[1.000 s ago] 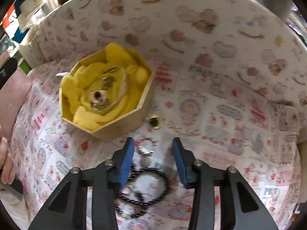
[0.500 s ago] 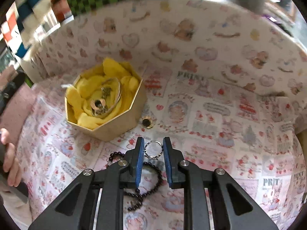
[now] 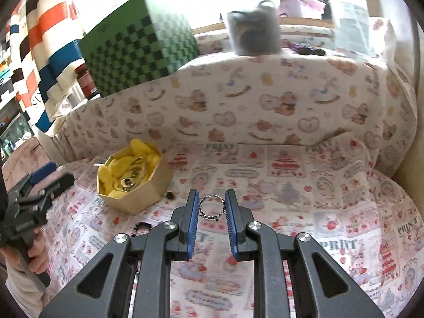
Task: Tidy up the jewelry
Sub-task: 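Reach the left gripper to the black bead bracelets and grasp them while the right gripper holds the ring, then lift the black bead bracelets with the left gripper and lower them into the gold box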
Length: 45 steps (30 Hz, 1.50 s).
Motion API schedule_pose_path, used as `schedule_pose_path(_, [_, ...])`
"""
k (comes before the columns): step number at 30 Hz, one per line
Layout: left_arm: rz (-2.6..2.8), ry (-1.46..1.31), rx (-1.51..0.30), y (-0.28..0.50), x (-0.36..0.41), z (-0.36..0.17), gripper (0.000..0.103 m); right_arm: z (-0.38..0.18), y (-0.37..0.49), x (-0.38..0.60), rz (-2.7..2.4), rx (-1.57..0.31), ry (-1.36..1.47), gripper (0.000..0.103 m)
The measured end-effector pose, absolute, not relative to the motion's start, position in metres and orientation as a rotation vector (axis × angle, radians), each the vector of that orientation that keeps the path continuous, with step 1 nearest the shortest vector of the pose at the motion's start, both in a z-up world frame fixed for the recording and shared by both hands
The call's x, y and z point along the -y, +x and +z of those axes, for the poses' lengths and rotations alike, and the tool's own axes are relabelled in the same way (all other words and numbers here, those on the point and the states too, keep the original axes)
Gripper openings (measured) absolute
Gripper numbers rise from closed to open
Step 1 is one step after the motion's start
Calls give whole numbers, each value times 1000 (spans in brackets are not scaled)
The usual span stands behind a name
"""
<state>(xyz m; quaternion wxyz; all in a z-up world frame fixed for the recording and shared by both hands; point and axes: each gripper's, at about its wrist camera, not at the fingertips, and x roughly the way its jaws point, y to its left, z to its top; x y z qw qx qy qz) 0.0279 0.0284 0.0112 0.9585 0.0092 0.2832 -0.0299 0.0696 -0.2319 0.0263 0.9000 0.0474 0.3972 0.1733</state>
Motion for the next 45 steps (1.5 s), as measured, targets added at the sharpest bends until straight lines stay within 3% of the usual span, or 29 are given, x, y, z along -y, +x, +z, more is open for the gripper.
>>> schedule_pose_path(2, [-108,17,-625,30,-21,6,97,22,70,240,347,-838,134,21])
schedule_pose_path(5, [-216,9,-718,32,-8,-3,69,19,70,240,344,-842,150,21])
schedule_pose_path(11, [-380,-86,-893,41,8,-25,50,19,65,229,354,-847,110,21])
schedule_pose_path(17, [-450,-103,-934,44,22,-33,49,15,62,220,368,-866,83,21])
schedule_pose_path(23, [-424,-52,-955,53,35,-41,40,13,62,217,372,-876,80,21])
schedule_pose_path(26, [-393,-19,-948,56,37,-42,29,13,62,217,374,-878,82,21])
schedule_pose_path(31, [-384,40,-946,58,45,-44,28,11,63,218,367,-889,84,21])
schedule_pose_path(35, [-333,104,-966,53,46,-43,10,9,64,219,359,-896,84,21])
schedule_pose_path(40, [-339,113,-1002,49,40,-42,11,8,65,220,355,-900,86,21])
schedule_pose_path(45, [-315,231,-926,39,57,-46,16,6,64,216,356,-907,70,21])
